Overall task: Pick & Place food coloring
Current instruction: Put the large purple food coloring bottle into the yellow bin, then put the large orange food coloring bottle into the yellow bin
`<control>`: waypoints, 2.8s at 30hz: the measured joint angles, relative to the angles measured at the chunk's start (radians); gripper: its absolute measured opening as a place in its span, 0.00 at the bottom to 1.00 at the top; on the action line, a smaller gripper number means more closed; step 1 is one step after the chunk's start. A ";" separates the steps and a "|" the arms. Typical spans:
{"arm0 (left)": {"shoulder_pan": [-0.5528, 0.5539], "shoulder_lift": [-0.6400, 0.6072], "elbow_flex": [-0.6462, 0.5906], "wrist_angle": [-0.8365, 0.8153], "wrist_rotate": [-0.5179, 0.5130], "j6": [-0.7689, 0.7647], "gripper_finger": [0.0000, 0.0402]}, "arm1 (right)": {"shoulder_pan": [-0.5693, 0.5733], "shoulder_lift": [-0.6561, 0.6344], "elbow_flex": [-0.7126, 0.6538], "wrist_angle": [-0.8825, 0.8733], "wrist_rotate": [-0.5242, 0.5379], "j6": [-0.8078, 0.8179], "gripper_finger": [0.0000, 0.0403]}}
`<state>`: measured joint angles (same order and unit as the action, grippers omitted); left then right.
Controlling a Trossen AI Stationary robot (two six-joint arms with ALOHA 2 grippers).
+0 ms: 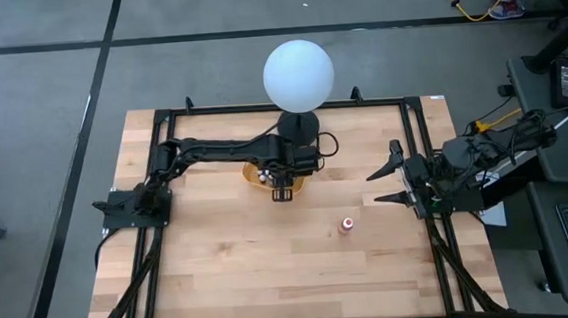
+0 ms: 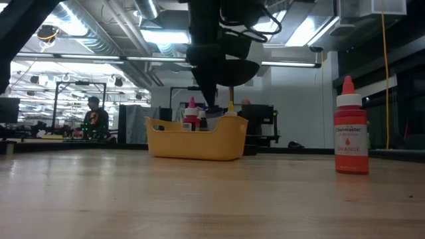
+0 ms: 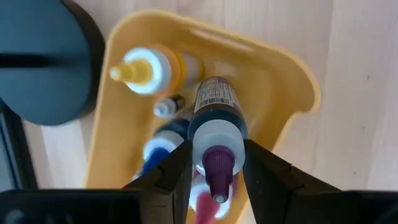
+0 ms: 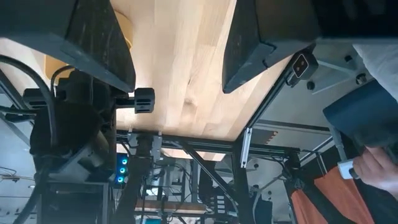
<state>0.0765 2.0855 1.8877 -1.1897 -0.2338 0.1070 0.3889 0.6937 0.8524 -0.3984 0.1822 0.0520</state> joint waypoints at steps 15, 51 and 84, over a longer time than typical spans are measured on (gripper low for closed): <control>0.013 0.042 0.000 0.016 -0.001 0.038 0.33 | 0.000 0.000 0.000 -0.026 0.000 -0.001 0.60; -0.028 0.033 0.447 -0.373 -0.170 -0.049 0.47 | 0.005 0.083 0.000 -0.268 -0.048 0.086 0.60; -0.175 -0.198 0.443 -0.381 -0.351 -0.207 0.46 | -0.070 0.671 -0.083 -0.046 -0.161 0.340 0.46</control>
<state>-0.0982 1.8877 2.3306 -1.5711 -0.5850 -0.1005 0.3187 1.3648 0.7696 -0.4441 0.0211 0.3920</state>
